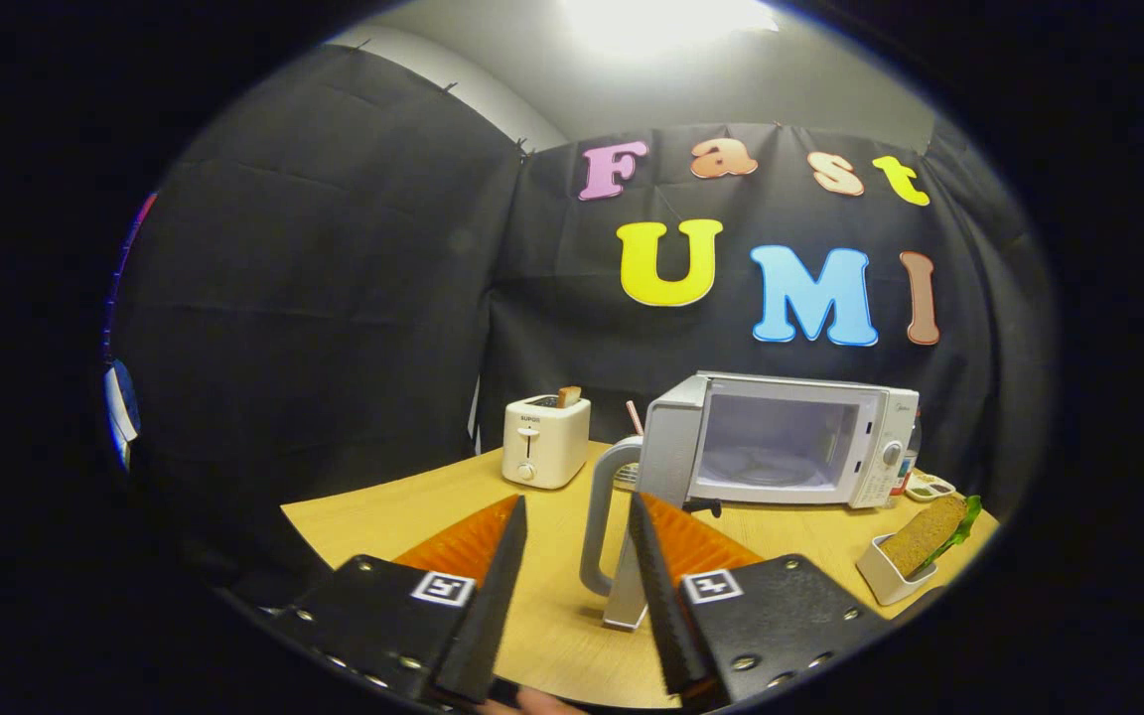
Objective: Open the microwave, put the food inside, and close the microwave door.
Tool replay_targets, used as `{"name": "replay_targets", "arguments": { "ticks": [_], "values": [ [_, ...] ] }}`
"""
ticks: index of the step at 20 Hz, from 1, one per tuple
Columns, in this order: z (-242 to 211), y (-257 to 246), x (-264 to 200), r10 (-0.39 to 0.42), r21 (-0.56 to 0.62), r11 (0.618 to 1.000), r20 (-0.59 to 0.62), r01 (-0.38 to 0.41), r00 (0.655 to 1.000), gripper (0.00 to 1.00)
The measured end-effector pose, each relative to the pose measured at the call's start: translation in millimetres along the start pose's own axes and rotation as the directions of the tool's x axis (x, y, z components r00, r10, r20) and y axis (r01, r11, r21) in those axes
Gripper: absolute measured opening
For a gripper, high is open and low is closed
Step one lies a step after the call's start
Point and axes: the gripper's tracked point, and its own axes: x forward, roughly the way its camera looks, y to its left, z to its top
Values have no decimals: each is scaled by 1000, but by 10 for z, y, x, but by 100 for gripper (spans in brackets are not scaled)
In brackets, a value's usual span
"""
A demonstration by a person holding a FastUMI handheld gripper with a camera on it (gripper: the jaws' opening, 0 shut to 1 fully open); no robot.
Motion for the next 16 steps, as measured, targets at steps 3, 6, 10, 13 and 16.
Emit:
{"name": "replay_targets", "arguments": {
  "ticks": [3,6,10,13,16],
  "values": [
    [18,-372,-203,-53,14,999,18,52,998,96],
    [21,-1047,-406,-218,-29,975,57,220,974,96],
    [-74,-1958,-623,-420,-106,898,88,428,903,96],
    [-261,-2623,-776,-547,-133,824,73,551,834,96],
    [-481,-3166,-881,-624,-104,776,16,622,781,96]
  ]
}}
